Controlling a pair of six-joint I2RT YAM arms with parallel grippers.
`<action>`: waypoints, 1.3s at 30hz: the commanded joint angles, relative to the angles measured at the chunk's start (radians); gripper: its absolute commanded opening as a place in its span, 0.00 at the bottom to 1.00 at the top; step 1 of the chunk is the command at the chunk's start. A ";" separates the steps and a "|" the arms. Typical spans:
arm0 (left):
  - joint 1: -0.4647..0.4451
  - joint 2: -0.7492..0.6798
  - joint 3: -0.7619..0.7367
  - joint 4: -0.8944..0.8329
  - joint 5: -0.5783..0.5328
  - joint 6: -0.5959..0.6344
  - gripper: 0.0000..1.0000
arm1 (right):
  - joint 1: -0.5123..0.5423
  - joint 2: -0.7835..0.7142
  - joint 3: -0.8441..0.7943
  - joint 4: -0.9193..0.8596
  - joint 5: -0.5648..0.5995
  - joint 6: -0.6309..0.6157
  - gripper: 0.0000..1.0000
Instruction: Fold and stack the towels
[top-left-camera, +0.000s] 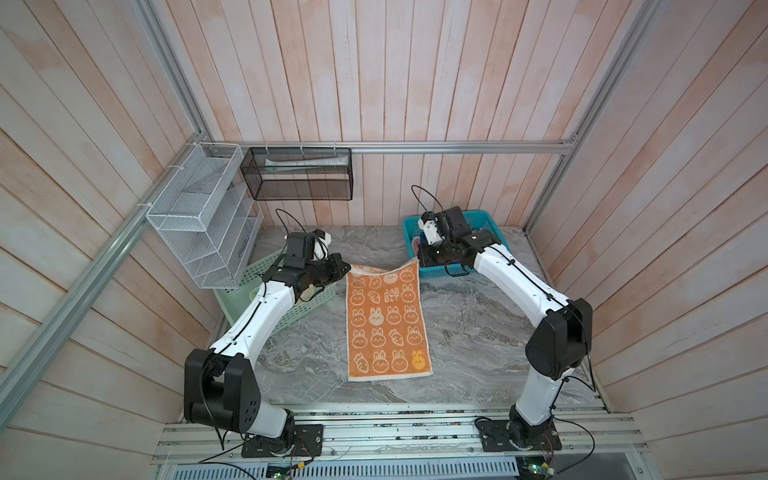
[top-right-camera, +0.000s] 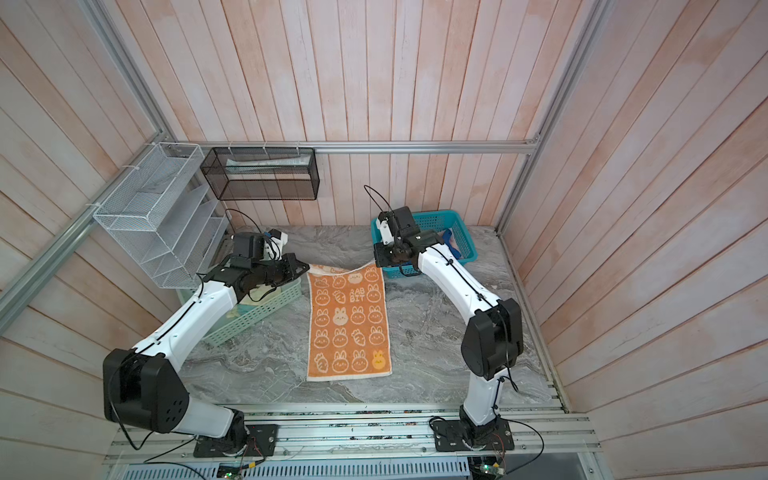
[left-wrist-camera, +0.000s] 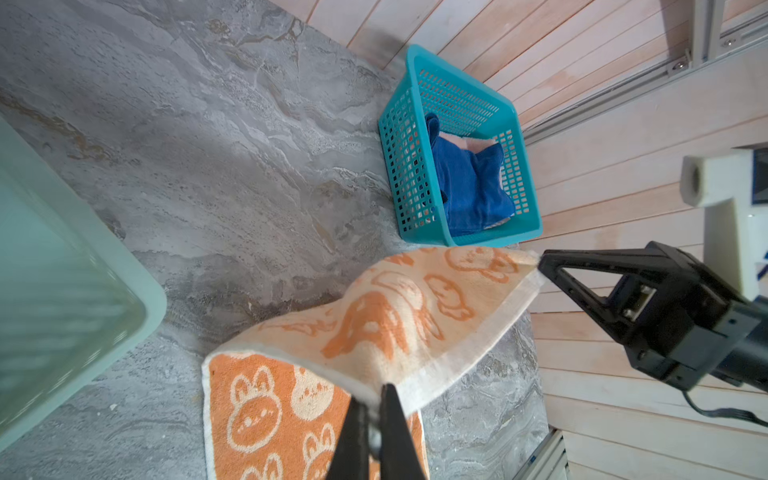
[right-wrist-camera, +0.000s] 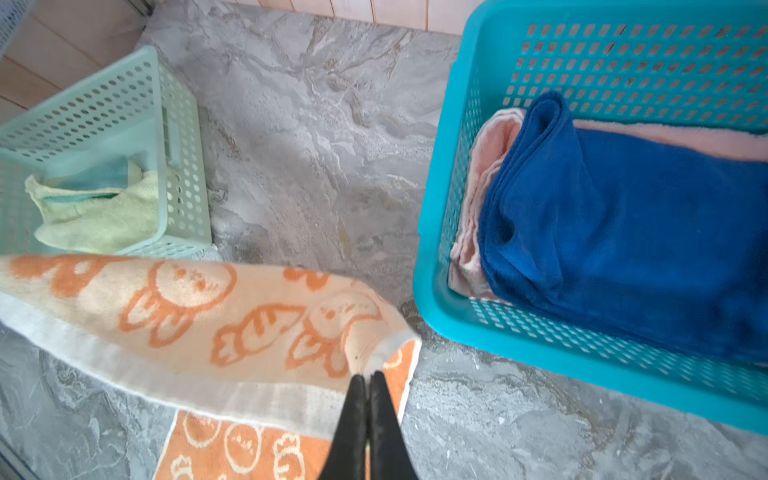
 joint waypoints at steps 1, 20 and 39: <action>0.000 -0.014 -0.083 -0.016 0.058 0.008 0.00 | 0.002 -0.043 -0.105 -0.061 -0.015 0.002 0.00; -0.129 -0.059 -0.673 0.298 0.057 -0.228 0.00 | 0.073 -0.164 -0.816 0.305 -0.223 0.206 0.00; -0.142 -0.036 -0.441 0.122 0.022 -0.139 0.00 | -0.036 -0.231 -0.676 0.104 -0.175 0.110 0.00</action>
